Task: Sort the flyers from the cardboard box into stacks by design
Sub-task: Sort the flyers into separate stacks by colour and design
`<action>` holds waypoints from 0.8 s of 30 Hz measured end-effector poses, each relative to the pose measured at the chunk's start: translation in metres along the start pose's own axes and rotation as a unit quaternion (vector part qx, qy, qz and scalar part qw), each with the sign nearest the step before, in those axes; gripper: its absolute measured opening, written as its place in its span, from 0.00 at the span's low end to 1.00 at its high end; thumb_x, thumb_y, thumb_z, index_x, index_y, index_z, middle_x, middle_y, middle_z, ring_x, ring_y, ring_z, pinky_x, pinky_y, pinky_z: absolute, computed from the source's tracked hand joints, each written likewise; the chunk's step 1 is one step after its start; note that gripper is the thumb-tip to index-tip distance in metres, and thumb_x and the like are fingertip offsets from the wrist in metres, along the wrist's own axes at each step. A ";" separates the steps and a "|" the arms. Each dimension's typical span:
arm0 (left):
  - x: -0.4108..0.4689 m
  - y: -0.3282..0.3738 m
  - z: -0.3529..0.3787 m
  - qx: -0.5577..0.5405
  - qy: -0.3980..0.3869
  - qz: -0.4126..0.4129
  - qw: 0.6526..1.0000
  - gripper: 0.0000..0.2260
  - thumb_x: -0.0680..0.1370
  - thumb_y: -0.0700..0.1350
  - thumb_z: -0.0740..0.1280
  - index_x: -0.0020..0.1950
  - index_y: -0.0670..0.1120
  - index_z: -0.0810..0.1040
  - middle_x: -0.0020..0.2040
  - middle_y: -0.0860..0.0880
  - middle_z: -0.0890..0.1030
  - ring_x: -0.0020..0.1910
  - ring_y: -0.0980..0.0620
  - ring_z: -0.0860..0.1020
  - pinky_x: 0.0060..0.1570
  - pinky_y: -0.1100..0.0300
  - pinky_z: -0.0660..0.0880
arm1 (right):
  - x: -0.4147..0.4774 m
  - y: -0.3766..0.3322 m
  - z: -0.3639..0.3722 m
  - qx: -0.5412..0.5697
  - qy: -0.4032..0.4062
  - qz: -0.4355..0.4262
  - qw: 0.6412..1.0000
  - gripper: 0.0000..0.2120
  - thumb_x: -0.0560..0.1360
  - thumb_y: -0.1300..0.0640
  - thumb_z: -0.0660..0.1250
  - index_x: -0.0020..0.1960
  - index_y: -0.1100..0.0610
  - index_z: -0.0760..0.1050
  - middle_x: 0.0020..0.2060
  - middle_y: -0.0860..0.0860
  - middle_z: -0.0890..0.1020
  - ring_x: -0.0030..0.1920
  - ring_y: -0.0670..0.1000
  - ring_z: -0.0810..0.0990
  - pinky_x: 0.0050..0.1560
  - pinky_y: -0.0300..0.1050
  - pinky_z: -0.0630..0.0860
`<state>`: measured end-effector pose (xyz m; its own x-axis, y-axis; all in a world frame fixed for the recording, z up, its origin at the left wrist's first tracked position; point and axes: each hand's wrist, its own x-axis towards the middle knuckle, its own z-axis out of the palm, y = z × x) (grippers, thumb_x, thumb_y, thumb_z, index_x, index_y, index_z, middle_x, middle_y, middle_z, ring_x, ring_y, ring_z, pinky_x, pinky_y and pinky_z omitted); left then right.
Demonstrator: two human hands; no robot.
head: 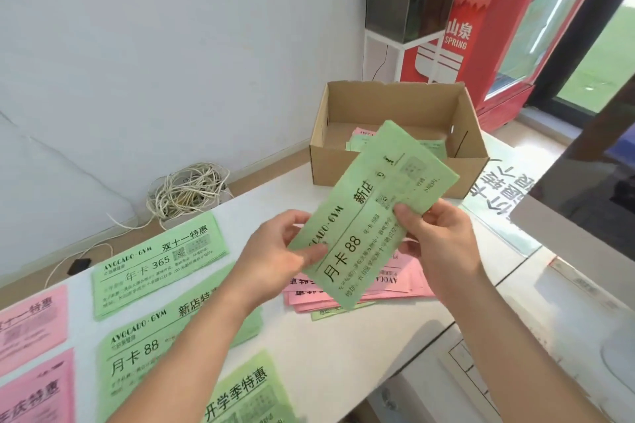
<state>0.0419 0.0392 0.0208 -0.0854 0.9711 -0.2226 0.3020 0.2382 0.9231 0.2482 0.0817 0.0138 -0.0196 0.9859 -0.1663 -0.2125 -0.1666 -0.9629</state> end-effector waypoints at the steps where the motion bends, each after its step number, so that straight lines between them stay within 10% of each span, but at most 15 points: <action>1: -0.002 -0.005 0.001 0.006 0.022 -0.007 1.000 0.12 0.71 0.38 0.74 0.50 0.50 0.79 0.44 0.50 0.85 0.43 0.51 0.83 0.48 0.54 0.79 | -0.001 0.007 -0.003 0.023 0.015 0.039 0.999 0.04 0.77 0.64 0.66 0.50 0.62 0.78 0.42 0.57 0.85 0.40 0.56 0.84 0.30 0.43 0.78; 12: 0.022 -0.027 0.000 0.166 0.040 -0.016 0.985 0.15 0.69 0.36 0.75 0.39 0.56 0.79 0.39 0.56 0.84 0.39 0.58 0.82 0.44 0.57 0.80 | 0.021 0.022 -0.058 -0.253 -0.009 0.022 0.967 0.08 0.73 0.68 0.69 0.50 0.60 0.81 0.40 0.54 0.85 0.36 0.47 0.84 0.35 0.39 0.79; 19: 0.014 -0.038 -0.003 -0.121 0.110 -0.066 0.984 0.12 0.73 0.33 0.71 0.52 0.46 0.76 0.42 0.41 0.84 0.39 0.49 0.83 0.40 0.57 0.81 | 0.025 0.040 -0.055 -0.253 0.038 0.018 0.966 0.08 0.73 0.61 0.72 0.39 0.65 0.79 0.34 0.62 0.83 0.29 0.53 0.74 0.26 0.42 0.70; 24: 0.009 -0.049 -0.003 -0.081 0.152 -0.083 0.982 0.11 0.71 0.32 0.72 0.47 0.44 0.78 0.37 0.44 0.84 0.34 0.52 0.82 0.36 0.59 0.80 | 0.024 0.045 -0.043 -0.258 0.040 0.014 0.965 0.16 0.75 0.57 0.70 0.34 0.67 0.74 0.24 0.56 0.78 0.17 0.42 0.69 0.19 0.33 0.64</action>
<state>0.0232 0.0365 -0.0258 -0.4073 0.8652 -0.2925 0.1069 0.3632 0.9255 0.2804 0.0970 -0.0423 0.0607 0.9801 -0.1889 0.3023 -0.1984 -0.9323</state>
